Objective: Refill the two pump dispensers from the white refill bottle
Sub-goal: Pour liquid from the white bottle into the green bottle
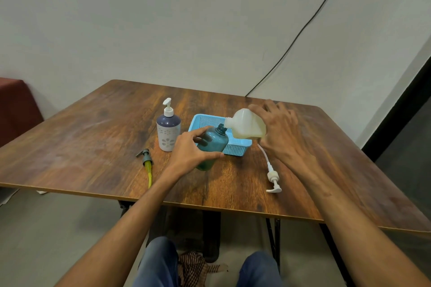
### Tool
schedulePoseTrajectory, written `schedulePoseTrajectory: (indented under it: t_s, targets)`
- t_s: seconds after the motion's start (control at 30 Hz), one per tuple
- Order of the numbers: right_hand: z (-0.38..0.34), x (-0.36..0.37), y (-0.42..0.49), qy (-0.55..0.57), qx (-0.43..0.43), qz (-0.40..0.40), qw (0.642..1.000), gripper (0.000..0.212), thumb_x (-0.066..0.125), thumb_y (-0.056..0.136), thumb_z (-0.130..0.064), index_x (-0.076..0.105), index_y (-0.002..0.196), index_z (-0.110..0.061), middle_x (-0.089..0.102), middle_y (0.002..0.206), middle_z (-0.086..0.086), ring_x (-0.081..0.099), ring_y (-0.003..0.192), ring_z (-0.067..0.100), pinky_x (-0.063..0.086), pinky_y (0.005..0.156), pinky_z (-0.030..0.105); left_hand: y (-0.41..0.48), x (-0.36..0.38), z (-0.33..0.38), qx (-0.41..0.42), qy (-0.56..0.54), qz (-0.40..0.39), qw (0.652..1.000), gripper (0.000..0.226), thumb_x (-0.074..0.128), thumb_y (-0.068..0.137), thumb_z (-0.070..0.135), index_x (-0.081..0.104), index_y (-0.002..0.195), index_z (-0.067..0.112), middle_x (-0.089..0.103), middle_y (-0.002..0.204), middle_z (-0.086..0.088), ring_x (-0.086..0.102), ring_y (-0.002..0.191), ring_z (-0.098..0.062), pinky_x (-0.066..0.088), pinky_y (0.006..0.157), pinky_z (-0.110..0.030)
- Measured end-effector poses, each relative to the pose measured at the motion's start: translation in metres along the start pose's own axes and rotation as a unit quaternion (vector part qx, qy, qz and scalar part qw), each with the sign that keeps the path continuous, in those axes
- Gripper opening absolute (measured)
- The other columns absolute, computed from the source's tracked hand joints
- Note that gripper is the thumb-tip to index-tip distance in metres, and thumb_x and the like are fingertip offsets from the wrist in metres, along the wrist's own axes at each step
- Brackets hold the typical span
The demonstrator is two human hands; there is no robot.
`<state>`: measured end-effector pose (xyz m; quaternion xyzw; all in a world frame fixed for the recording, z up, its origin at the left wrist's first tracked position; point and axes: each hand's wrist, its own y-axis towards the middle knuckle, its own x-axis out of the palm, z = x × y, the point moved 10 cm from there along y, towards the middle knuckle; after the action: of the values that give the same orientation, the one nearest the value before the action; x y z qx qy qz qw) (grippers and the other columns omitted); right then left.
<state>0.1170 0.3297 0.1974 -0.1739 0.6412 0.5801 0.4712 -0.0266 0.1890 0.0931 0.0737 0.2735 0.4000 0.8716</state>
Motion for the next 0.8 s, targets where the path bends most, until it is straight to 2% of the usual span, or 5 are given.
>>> schedulePoseTrajectory:
  t_s: [0.37,0.53,0.8]
  targets:
    - [-0.0008,0.0012,0.0007,-0.01,0.0,-0.011,1.0,0.082,0.084,0.059,-0.017,0.054,0.135,-0.026,0.058,0.12,0.009,0.055,0.098,0.031,0.044,0.079,0.044,-0.0004,0.0001,0.0004,0.002,0.0,-0.004,1.0,0.083,0.091,0.066,0.035,0.056,0.14,0.022,0.066,0.118,0.003,0.063,0.103,-0.01,0.058,0.088,-0.028]
    - [-0.0013,0.0004,0.0004,-0.012,0.0,-0.014,1.0,0.083,0.085,0.059,-0.017,0.053,0.135,-0.026,0.058,0.121,0.008,0.055,0.099,0.031,0.044,0.08,0.043,-0.0007,-0.0003,0.0016,0.001,-0.002,-0.002,1.0,0.083,0.092,0.066,0.034,0.056,0.14,0.022,0.064,0.114,0.007,0.062,0.101,-0.007,0.057,0.087,-0.027]
    - [-0.0008,-0.0042,0.0004,-0.008,0.001,-0.016,1.0,0.079,0.084,0.064,-0.022,0.053,0.137,-0.024,0.057,0.122,0.009,0.054,0.101,0.031,0.043,0.083,0.044,0.0012,0.0011,0.0017,0.005,0.001,0.0,1.0,0.084,0.092,0.065,0.035,0.057,0.14,0.021,0.067,0.117,0.003,0.063,0.1,-0.007,0.058,0.087,-0.027]
